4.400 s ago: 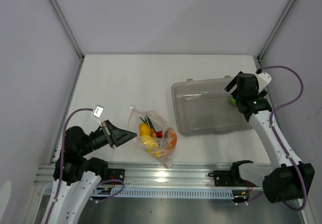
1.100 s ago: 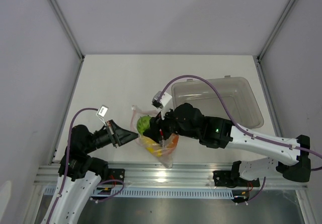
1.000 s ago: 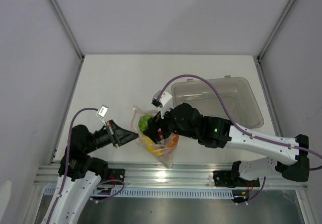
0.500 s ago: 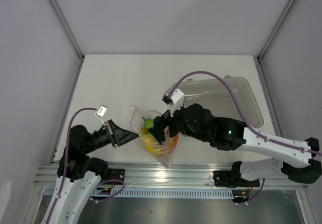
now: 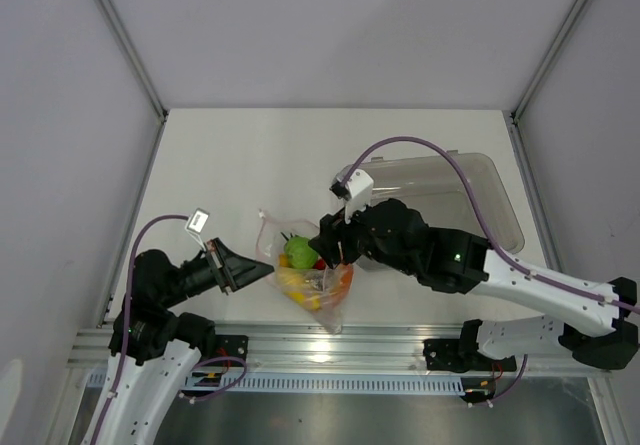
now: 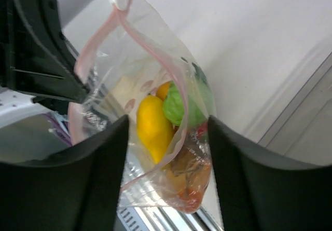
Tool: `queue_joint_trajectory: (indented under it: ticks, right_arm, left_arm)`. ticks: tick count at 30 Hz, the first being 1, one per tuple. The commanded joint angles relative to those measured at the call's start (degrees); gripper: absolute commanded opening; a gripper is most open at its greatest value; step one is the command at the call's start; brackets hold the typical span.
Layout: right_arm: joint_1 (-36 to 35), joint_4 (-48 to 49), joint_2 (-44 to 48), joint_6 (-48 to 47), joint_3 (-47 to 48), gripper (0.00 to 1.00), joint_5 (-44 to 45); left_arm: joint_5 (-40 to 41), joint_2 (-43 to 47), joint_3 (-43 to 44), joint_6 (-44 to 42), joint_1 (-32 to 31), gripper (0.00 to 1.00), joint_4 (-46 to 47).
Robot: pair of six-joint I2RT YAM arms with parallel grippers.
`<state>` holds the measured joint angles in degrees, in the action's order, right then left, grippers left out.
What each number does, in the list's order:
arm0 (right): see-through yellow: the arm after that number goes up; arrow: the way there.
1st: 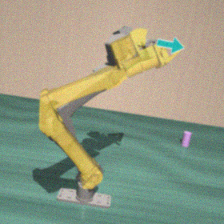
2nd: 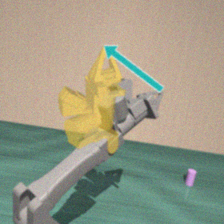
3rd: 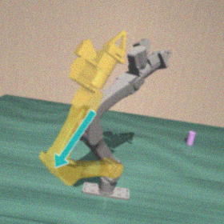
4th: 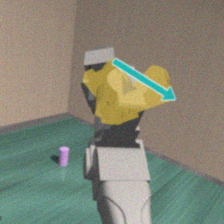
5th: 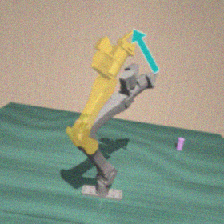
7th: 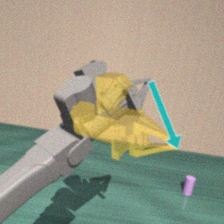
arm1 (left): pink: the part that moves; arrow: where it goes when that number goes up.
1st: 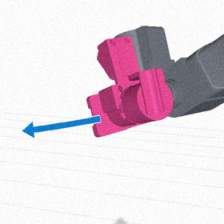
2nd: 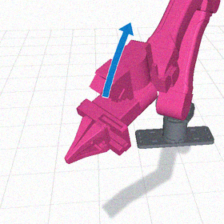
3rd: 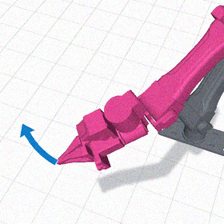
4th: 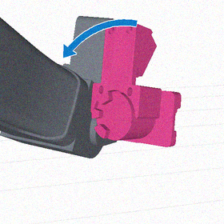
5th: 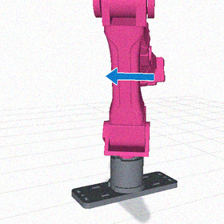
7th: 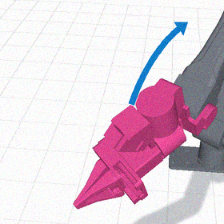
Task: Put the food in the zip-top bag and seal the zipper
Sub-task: Place the fake fruit in the zipper food storage bag, then zip the zipper food storage bag at the center of the board.
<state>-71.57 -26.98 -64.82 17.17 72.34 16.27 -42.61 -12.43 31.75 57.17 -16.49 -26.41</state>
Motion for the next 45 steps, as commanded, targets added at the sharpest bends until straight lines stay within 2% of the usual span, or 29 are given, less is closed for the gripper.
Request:
queue_joint_trajectory:
  ticks: [1, 3, 5, 7, 8, 9, 11, 19, 26, 28, 29, 30, 31, 34, 36, 37, 40, 45]
  right_arm:
    - [1.25, -0.17, -3.29, -0.38, 0.35, 0.57, -1.68]
    - [1.43, -0.53, -4.43, -0.99, 1.31, 0.44, -1.51]
    - [1.7, -0.09, -5.58, -1.35, 1.58, 0.38, -1.77]
    - [1.96, -0.44, -6.37, -1.7, 2.02, 0.25, -1.86]
    - [2.14, -0.61, -6.37, -1.53, 2.45, 0.12, -1.86]
    - [2.14, -0.79, -6.37, -1.52, 2.63, 0.06, -1.86]
    - [2.14, -0.79, -5.76, -0.47, 2.99, 0.0, -2.3]
    - [1.87, 7.89, -3.21, 10.77, 2.64, 0.0, -12.49]
    - [-1.46, 14.67, -6.37, 20.44, 2.46, 0.0, -8.46]
    - [-2.86, 15.99, -7.25, 23.34, 2.2, 0.0, -5.04]
    - [-3.31, 16.34, -7.43, 24.31, 2.11, 0.0, -3.8]
    - [-3.66, 16.87, -7.6, 25.53, 1.93, 0.0, -1.36]
    - [-4.19, 16.96, -7.61, 26.07, 1.85, 0.0, -0.11]
    - [-4.72, 17.58, -7.17, 27.65, 1.14, 0.0, 2.96]
    - [-5.07, 17.4, -6.73, 28.27, 0.7, 0.0, 4.72]
    - [-5.33, 17.32, -6.12, 29.23, 0.44, 0.0, 6.82]
    - [-5.68, 16.09, -5.32, 33.78, -0.35, 0.0, 11.04]
    - [-6.82, 14.95, -6.9, 40.92, 0.43, 0.0, 15.45]
  left_arm:
    - [-0.1, 0.82, 2.09, 0.84, -0.21, 0.01, -0.21]
    - [0.07, 1.0, 2.35, 0.75, -0.21, 0.01, -0.66]
    - [0.07, 1.18, 2.53, 0.75, -0.21, 0.01, -1.18]
    - [0.16, 1.26, 2.97, 0.49, -0.21, 0.01, -1.62]
    - [0.25, 1.26, 3.67, 0.14, -0.21, 0.01, -2.15]
    - [0.42, 1.26, 3.85, -0.04, -0.21, 0.01, -2.41]
    - [1.03, 1.18, 4.72, -0.56, -0.21, 0.0, -3.11]
    - [0.51, -2.33, 9.72, 0.14, -0.21, 0.01, -0.84]
    - [0.51, -3.66, 13.52, 0.14, -0.21, 0.02, -1.79]
    - [0.86, -3.13, 13.34, -0.3, -0.21, 0.09, -3.02]
    - [0.95, -2.52, 12.91, -0.56, -0.21, 0.19, -4.16]
    - [0.86, -2.17, 12.73, -0.74, -0.21, 0.24, -4.61]
    - [1.12, -1.73, 12.38, -0.92, -0.21, 0.35, -5.05]
    - [1.3, -0.5, 12.02, -1.97, -0.21, 0.51, -7.33]
    - [1.48, 0.03, 11.85, -3.02, -0.21, 0.58, -9.08]
    - [1.48, 0.29, 11.76, -3.2, -0.21, 0.66, -9.44]
    - [1.13, 0.56, 11.41, -3.47, -0.21, 0.75, -9.62]
    - [0.95, 0.21, 12.64, -4.52, -0.21, 0.81, -9.8]
